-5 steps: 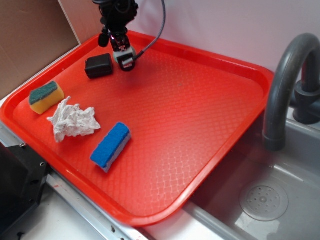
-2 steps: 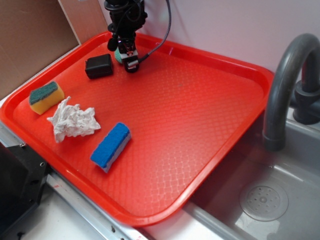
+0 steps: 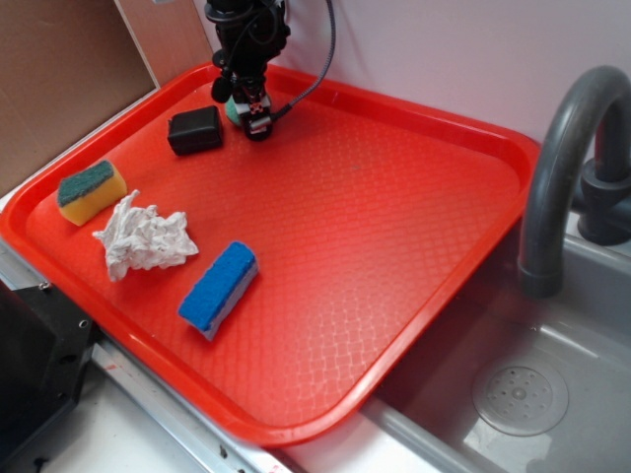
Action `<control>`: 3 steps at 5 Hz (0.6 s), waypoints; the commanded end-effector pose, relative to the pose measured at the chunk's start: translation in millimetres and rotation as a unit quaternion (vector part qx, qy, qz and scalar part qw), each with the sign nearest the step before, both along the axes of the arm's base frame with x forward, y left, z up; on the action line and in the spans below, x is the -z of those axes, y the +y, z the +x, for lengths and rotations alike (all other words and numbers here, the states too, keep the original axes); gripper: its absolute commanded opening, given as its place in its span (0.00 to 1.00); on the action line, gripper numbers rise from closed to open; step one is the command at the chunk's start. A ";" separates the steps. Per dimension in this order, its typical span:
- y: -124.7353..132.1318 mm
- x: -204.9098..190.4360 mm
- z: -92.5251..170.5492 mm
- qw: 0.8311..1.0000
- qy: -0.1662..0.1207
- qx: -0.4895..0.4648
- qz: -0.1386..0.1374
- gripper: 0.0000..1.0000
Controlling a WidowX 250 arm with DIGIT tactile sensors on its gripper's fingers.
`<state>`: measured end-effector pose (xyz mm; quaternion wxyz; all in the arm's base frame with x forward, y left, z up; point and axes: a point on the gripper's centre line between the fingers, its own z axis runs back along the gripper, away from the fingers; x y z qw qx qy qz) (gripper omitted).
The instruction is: Grab the green ball.
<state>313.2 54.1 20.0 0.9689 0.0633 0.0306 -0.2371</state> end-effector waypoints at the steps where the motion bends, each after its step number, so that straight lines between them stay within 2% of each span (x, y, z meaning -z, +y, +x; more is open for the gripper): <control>1: -38.5 -78.2 -6.5 0.990 -0.047 -0.078 0.104 0.00; 2: -66.0 -123.1 -18.0 0.995 -0.084 -0.031 0.045 0.00; 3: -89.7 -149.3 -31.3 0.989 -0.085 -0.114 -0.032 0.00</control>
